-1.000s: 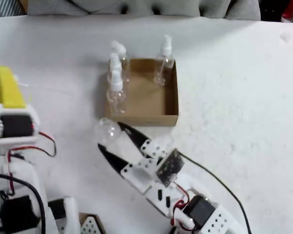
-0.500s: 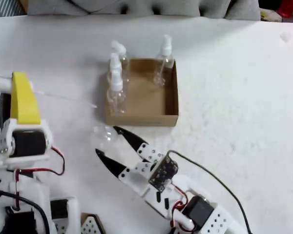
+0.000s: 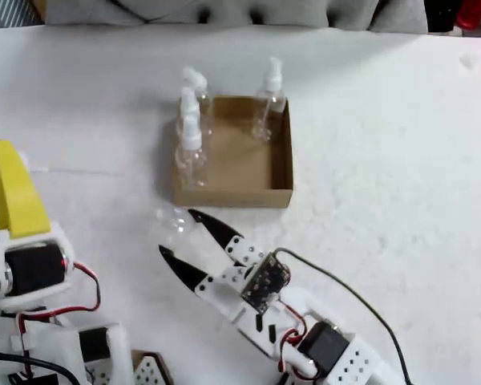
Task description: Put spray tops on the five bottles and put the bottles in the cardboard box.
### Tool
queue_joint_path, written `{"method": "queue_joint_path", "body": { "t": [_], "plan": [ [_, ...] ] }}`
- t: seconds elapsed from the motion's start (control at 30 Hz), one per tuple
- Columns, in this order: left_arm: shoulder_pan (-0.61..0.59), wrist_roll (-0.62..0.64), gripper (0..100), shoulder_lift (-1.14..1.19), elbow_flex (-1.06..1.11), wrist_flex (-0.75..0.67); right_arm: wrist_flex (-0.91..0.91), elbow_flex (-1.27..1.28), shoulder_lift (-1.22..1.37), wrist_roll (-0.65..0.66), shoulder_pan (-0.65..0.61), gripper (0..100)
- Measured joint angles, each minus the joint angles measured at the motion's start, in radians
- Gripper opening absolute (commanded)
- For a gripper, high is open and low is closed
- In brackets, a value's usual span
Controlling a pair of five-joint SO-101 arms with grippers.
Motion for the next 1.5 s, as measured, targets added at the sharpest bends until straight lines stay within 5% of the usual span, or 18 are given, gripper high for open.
{"method": "queue_joint_path", "body": {
  "t": [0.73,1.13,1.5],
  "plan": [
    [0.097,-0.049,2,0.0,0.0,0.097,-0.129,0.071,0.002,0.074,-0.005,1.6],
    [0.097,-0.049,2,0.0,0.003,0.097,-0.342,0.06,0.351,0.074,0.034,1.6],
    [0.097,-0.114,2,-0.002,0.083,0.097,-0.382,0.06,0.374,0.075,0.051,1.6]
  ]
}}
